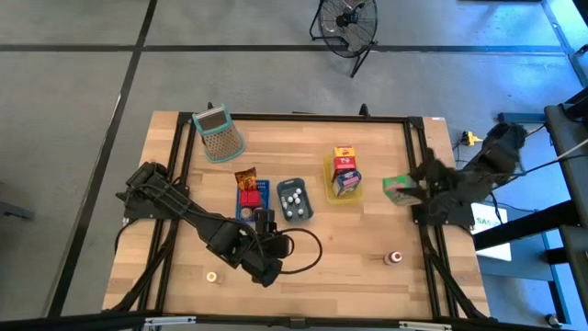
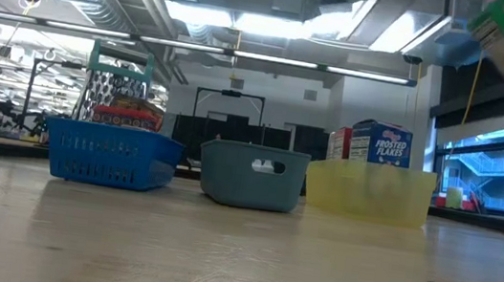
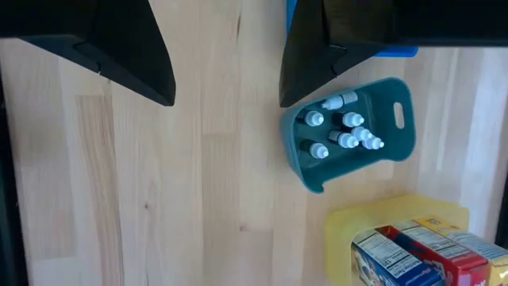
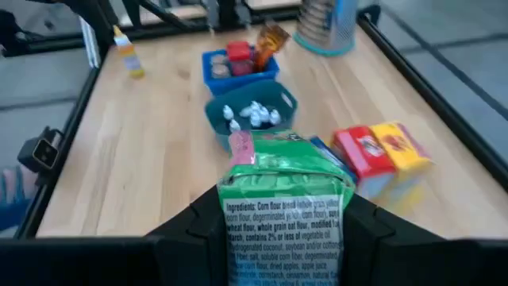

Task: Pick & Place Kitchen Items
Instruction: Put the green cereal box into the yellow bin

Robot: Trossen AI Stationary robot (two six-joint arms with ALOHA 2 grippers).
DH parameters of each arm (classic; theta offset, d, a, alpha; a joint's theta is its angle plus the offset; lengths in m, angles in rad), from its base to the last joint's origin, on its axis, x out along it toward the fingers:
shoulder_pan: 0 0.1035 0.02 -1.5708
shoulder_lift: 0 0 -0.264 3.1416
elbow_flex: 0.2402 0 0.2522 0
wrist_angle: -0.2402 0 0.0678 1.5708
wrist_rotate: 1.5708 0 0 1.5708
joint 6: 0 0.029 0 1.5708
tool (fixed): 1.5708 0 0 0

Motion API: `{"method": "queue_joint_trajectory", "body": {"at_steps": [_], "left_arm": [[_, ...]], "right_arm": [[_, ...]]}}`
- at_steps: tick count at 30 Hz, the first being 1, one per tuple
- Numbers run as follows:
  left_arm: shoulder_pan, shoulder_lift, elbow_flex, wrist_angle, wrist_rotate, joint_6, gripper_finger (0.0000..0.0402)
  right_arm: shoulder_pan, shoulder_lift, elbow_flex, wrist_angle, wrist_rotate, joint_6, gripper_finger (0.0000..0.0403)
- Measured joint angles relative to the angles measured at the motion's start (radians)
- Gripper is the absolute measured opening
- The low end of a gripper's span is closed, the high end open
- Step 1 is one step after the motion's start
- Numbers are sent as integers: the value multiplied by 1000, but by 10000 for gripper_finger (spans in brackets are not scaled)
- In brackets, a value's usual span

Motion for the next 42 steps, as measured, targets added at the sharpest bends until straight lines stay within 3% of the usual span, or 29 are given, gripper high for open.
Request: {"method": "queue_joint_trajectory", "body": {"at_steps": [3,8,11,16,30,37,42], "left_arm": [[0,0,0,6,-1,0,221],[0,0,0,7,-3,8,220],[0,0,0,14,-3,2,220],[-2,0,0,38,-3,-27,221],[-13,1,0,61,-2,-34,216],[-39,2,0,60,-3,-34,218],[-64,2,0,60,-36,-35,215]], "right_arm": [[-1,-79,-196,282,59,-138,151],[-8,-106,-512,971,92,-557,151],[-43,-96,-629,1180,95,-673,151],[-152,-96,-723,1284,19,-650,151],[-533,-66,-738,1304,-392,-603,151],[-597,31,-738,1309,-454,-596,151],[-623,116,-738,1435,-447,-631,151]]}}
